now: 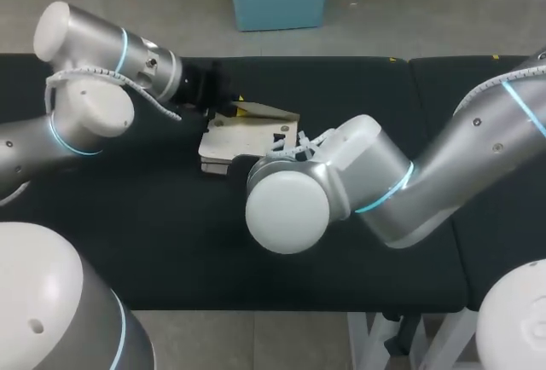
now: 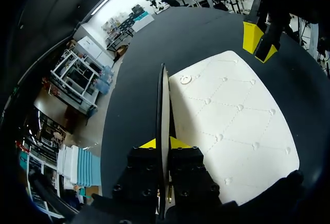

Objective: Pick up the bag, open it, inspect its contents, close it, and place it on the opposite side

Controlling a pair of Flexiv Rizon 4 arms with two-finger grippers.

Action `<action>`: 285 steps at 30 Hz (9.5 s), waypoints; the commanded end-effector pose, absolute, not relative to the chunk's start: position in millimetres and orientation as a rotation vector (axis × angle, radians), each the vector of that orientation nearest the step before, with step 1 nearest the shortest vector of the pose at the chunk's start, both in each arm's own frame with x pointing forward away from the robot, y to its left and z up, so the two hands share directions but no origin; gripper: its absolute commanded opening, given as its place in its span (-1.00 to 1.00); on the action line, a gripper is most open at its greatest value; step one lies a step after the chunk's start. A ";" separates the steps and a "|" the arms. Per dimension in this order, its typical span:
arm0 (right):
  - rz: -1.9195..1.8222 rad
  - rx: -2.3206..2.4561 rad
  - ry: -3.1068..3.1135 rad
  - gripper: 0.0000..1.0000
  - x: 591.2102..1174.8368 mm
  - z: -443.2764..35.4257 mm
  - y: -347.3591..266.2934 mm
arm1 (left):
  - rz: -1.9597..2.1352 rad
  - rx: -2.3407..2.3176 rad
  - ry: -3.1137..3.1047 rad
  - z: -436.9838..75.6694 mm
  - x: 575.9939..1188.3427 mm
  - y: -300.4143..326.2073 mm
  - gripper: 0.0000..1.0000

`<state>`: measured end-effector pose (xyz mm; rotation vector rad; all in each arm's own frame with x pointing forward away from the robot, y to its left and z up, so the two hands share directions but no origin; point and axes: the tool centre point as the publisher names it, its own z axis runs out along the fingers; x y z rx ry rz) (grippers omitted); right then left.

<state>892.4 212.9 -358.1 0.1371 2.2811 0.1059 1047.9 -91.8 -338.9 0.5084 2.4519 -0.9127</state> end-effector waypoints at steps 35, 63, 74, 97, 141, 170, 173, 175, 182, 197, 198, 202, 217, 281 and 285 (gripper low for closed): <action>0.101 0.193 2.243 -1.00 917.6 -373.5 215.8 | -0.916 0.710 2.355 -352.1 1023.0 -84.4 -1.00; 0.101 0.193 2.243 -1.00 917.6 -373.5 215.8 | -0.968 0.749 2.339 -333.0 1010.9 -76.3 -1.00; 0.101 0.193 2.243 -1.00 917.6 -373.5 215.8 | -0.962 0.825 2.334 -361.0 993.6 -74.9 -1.00; 0.101 0.193 2.243 -1.00 917.6 -373.5 215.8 | -0.902 0.827 2.333 -372.6 996.1 -65.8 -1.00; 0.101 0.193 2.243 -1.00 917.6 -373.5 215.8 | -0.901 0.959 2.228 -358.4 994.9 -76.8 -1.00; 0.101 0.193 2.243 -1.00 917.6 -373.5 215.8 | -1.036 1.036 2.163 -353.1 989.9 -81.5 -1.00; 0.101 0.193 2.243 -1.00 917.6 -373.5 215.8 | -1.053 1.045 2.152 -351.2 990.1 -82.0 -1.00; 0.101 0.193 2.243 -1.00 917.6 -373.5 215.8 | -1.047 1.056 2.152 -351.1 990.2 -83.1 -1.00; 0.101 0.193 2.243 -1.00 917.6 -373.5 215.8 | -1.019 1.051 2.202 -357.5 994.2 -71.4 -1.00; 0.105 0.188 2.242 -1.00 915.0 -369.8 215.7 | -1.058 1.000 2.180 -339.3 989.1 -78.5 1.00; 0.106 0.188 2.242 -0.97 914.1 -368.7 215.5 | -1.054 0.973 2.184 -335.7 988.4 -78.8 1.00; 0.116 0.194 2.252 1.00 911.3 -362.0 213.9 | -1.069 0.947 2.181 -321.4 985.1 -78.0 1.00; 0.169 0.191 2.414 1.00 902.7 -319.2 211.2 | -1.092 0.671 2.385 -274.4 976.7 -72.6 1.00; 0.431 2.078 2.531 1.00 949.3 -288.6 134.1 | -0.565 -1.432 2.748 -258.7 954.3 -39.7 1.00; 0.523 2.320 2.422 1.00 951.6 -303.2 137.2 | -0.684 -1.939 2.633 -270.0 962.6 -41.5 1.00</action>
